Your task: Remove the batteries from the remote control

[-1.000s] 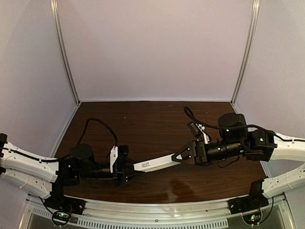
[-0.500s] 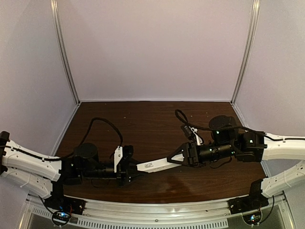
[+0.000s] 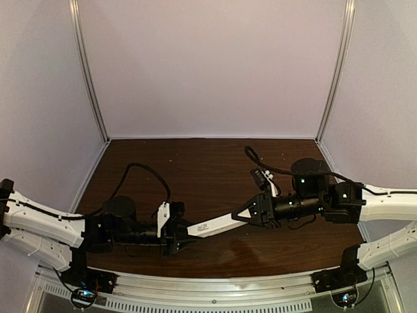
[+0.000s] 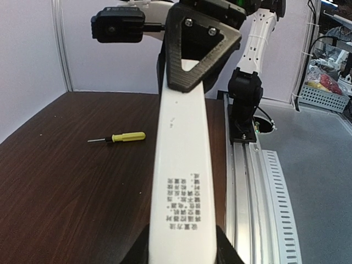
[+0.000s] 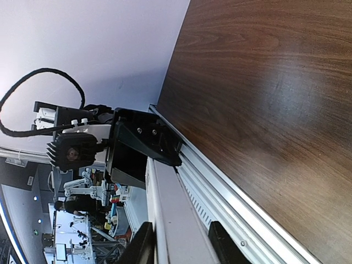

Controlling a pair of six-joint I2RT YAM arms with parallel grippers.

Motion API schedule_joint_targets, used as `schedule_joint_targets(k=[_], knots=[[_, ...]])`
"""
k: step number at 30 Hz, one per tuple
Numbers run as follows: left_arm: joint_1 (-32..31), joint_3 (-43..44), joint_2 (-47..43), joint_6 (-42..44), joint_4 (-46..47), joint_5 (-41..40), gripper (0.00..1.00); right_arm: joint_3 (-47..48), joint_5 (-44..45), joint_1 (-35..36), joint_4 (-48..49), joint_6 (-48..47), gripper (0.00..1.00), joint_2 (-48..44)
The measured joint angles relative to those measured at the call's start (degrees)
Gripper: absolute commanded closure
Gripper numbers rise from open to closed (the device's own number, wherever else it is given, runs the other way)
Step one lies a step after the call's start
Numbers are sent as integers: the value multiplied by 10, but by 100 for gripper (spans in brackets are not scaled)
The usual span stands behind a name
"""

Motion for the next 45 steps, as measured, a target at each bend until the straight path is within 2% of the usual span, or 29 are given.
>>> schedule_joint_targets(k=[6,10,11,14,15,19,21,26,36,45], knots=[[0,2,0,4,-4,4,100,-39,-1,0,49,18,89,-17],[-1,4,0,7,-5,9,98,-71,-1,1,91,34,93,-32],[-1,5,0,9,-6,10,91,-79,-1,1,101,38,94,-35],[-1,6,0,10,-9,12,54,-94,-1,2,125,45,100,-40],[-1,6,0,10,-8,14,45,-98,-1,2,131,47,100,-41],[0,5,-9,-1,1,13,24,-123,8,3,124,38,100,-62],[1,-2,-23,-6,18,11,19,-136,17,3,117,39,100,-74],[1,-25,-49,-9,54,9,14,-162,36,3,138,42,100,-101],[1,-41,-46,-2,111,8,11,-202,89,0,210,71,100,-153],[1,-51,-40,61,153,7,9,-231,111,-7,285,123,100,-194]])
